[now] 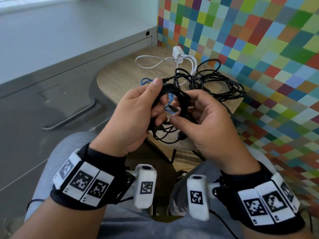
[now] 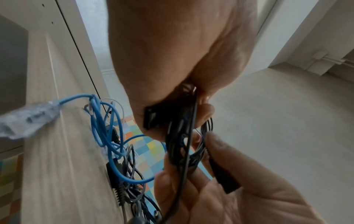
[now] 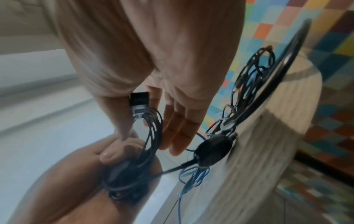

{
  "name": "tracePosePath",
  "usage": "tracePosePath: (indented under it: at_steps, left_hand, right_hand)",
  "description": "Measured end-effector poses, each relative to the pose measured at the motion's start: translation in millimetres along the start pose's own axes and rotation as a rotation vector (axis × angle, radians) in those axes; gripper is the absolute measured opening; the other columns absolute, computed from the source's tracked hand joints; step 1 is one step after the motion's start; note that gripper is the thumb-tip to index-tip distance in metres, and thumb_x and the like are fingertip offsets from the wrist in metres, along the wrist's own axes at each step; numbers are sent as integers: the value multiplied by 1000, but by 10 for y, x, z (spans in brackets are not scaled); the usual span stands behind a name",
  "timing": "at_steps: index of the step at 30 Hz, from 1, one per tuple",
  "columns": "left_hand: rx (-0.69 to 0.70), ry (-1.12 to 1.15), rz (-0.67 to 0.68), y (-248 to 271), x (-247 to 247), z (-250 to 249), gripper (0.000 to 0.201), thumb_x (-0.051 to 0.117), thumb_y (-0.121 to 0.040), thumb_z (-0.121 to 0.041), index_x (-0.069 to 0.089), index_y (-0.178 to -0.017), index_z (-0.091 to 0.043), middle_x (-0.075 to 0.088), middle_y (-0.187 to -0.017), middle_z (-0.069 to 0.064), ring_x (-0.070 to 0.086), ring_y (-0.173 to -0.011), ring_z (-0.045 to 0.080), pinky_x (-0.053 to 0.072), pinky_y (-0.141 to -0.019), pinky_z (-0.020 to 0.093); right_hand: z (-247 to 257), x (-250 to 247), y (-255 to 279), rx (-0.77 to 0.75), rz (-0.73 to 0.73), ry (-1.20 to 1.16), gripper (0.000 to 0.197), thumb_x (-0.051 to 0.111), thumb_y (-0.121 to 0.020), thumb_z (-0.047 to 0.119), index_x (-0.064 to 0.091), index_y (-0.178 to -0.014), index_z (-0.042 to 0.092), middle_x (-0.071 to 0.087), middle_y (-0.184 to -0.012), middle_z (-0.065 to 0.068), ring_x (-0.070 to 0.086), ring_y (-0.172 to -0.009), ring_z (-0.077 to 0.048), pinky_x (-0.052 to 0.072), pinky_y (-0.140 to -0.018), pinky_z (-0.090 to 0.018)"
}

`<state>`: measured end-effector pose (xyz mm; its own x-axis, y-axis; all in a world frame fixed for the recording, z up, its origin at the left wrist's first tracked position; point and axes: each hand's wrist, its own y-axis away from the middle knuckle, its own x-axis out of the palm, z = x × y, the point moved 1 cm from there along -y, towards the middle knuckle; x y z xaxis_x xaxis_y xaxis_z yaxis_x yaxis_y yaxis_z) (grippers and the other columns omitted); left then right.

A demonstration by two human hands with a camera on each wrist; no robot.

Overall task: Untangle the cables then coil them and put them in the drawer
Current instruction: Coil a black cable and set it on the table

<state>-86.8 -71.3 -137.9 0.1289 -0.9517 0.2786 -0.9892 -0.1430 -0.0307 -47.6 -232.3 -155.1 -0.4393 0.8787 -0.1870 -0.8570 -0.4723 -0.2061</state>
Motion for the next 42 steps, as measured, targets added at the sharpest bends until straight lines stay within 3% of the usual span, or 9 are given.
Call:
tracePosePath:
  at_steps: [6, 14, 20, 26, 28, 30, 33, 37, 42]
  left_hand:
    - [19, -33, 50, -1, 10, 5, 46, 35, -111, -26, 55, -75, -7, 36, -52, -1, 40, -54, 17, 44, -59, 24]
    - [-3, 35, 65, 14, 15, 24, 42, 39, -110, -27, 58, -79, -7, 57, -68, 1, 55, -66, 16, 51, -65, 26]
    - [107, -329, -54, -10, -33, 29, 45, 44, -101, -44, 62, -67, -23, 52, -72, 6, 47, -72, 17, 39, -75, 39]
    - [135, -399, -64, 19, 8, 26, 46, 43, -103, -45, 65, -69, -24, 47, -69, 14, 38, -64, 30, 33, -61, 47]
    - [140, -414, -21, 22, 24, 39, 47, 42, -107, -41, 64, -71, -20, 52, -64, 8, 44, -61, 28, 38, -61, 41]
    - [136, -414, 16, 22, 29, 39, 48, 40, -111, -33, 64, -76, -11, 60, -61, -7, 54, -59, 11, 45, -61, 28]
    - [145, -444, 28, 21, 19, 34, 42, 41, -111, -27, 69, -88, -6, 65, -61, -15, 60, -57, 0, 49, -59, 18]
    - [111, -375, -44, -15, -48, 49, 37, 46, -109, -34, 75, -103, -12, 77, -94, 12, 75, -85, 32, 63, -77, 50]
    - [-31, -283, -72, -55, -119, 53, 26, 47, -107, -13, 73, -108, -13, 73, -90, 6, 68, -74, 18, 57, -64, 33]
  right_hand:
    - [25, -4, 9, 67, 69, -301, 37, 74, -86, 11, 65, -121, 6, 75, -110, -17, 72, -103, -31, 58, -96, -42]
    - [3, -5, -2, 137, 25, -398, 18, 67, -89, 13, 74, -105, 17, 75, -109, -20, 72, -99, -32, 61, -87, -43]
    - [-22, -29, 1, 112, 37, -296, 23, 71, -90, -5, 71, -100, 16, 76, -99, -10, 72, -92, -18, 58, -81, -32]
    - [-1, -56, -2, 142, 117, -315, 21, 70, -84, -8, 67, -94, 11, 75, -98, -15, 70, -89, -22, 59, -79, -33]
    - [6, -47, 1, 191, 169, -384, 20, 65, -80, -3, 66, -89, 15, 69, -100, -21, 66, -93, -29, 59, -79, -35]
    - [8, -54, 5, 233, 208, -441, 29, 61, -81, -5, 70, -86, 21, 65, -101, -19, 65, -97, -32, 60, -81, -40]
    - [27, -65, 16, 274, 218, -475, 34, 54, -94, -15, 68, -101, 15, 72, -97, -11, 71, -99, -34, 63, -81, -54]
    - [39, -68, 1, 304, 123, -493, 25, 47, -101, -10, 58, -110, 11, 77, -106, -16, 77, -96, -31, 65, -67, -43]
    - [20, -104, -45, 271, -17, -541, 32, 44, -104, -8, 58, -124, 12, 76, -114, -19, 76, -104, -32, 63, -68, -36]
